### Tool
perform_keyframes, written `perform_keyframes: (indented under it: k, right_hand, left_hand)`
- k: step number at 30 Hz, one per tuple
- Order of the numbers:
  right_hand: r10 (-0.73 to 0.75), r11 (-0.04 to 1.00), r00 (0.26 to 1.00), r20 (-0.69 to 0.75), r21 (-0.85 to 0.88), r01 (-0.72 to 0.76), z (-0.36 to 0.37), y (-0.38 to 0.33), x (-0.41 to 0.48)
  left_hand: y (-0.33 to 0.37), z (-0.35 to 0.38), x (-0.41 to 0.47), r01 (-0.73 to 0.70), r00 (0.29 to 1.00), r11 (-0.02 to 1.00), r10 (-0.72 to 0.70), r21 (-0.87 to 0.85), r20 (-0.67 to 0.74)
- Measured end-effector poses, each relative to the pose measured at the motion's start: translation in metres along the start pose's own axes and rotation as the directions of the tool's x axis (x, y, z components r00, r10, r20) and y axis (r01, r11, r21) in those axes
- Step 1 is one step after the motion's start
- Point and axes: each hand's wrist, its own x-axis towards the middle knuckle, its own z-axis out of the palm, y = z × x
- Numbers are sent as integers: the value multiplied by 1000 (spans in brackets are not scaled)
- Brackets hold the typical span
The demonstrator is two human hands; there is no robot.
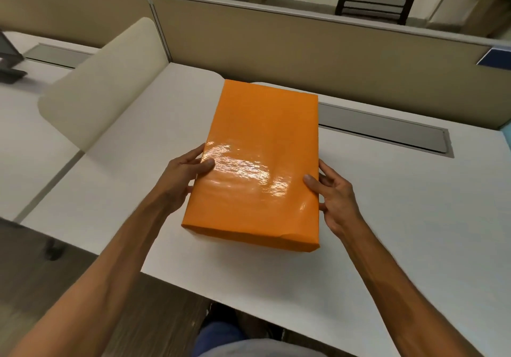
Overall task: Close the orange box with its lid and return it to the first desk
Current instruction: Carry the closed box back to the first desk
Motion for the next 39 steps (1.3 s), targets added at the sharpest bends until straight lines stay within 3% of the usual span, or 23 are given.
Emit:
perform_keyframes:
  k: [26,39]
  right_hand:
    - [-1,1000,994,-111,-22,-2,309,-11,214]
    - [31,999,989,-142,-40,-36,376,-7,284]
  left_hand:
    - [107,-266,275,11,999,968,-23,251,41]
    - [125,-314,356,70,996,967,-83,244,43]
